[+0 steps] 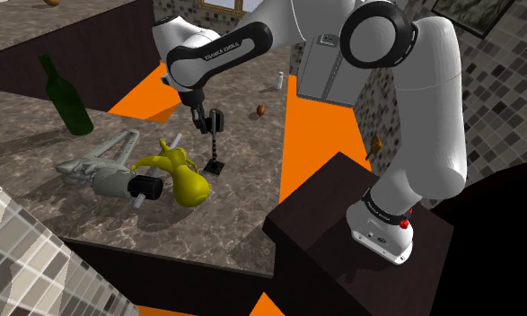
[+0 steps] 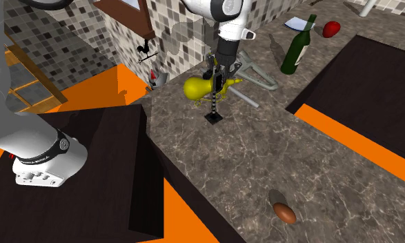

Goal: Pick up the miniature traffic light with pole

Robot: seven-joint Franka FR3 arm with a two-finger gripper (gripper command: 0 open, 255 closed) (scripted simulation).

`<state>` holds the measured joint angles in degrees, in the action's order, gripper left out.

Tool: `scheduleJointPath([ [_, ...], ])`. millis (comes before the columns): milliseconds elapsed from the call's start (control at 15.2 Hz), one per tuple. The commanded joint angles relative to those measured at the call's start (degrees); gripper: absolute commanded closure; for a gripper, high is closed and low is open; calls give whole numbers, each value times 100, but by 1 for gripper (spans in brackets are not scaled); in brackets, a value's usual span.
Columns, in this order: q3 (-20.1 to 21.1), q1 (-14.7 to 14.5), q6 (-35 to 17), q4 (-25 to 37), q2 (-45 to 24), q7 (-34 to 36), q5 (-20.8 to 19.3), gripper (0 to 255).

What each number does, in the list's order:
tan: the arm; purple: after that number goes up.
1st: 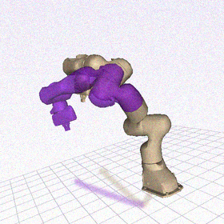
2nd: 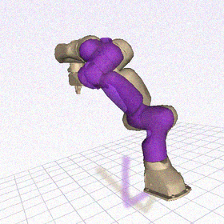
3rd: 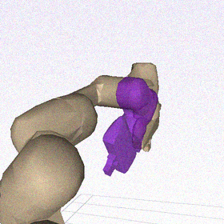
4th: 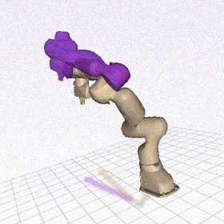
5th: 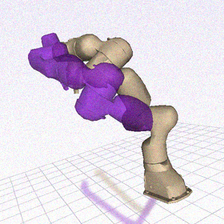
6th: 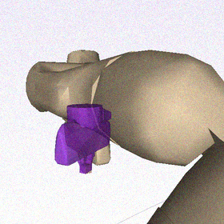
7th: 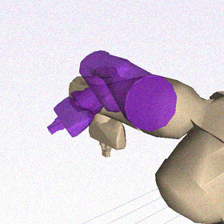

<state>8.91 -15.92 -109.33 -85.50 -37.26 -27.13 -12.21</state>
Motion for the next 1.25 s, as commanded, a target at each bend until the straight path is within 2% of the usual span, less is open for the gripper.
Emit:
scheduleJointPath([
  [0, 3, -3, 7, -3, -9, 0, 4, 255],
  [1188, 56, -2, 912, 445, 461, -128, 106, 255],
])
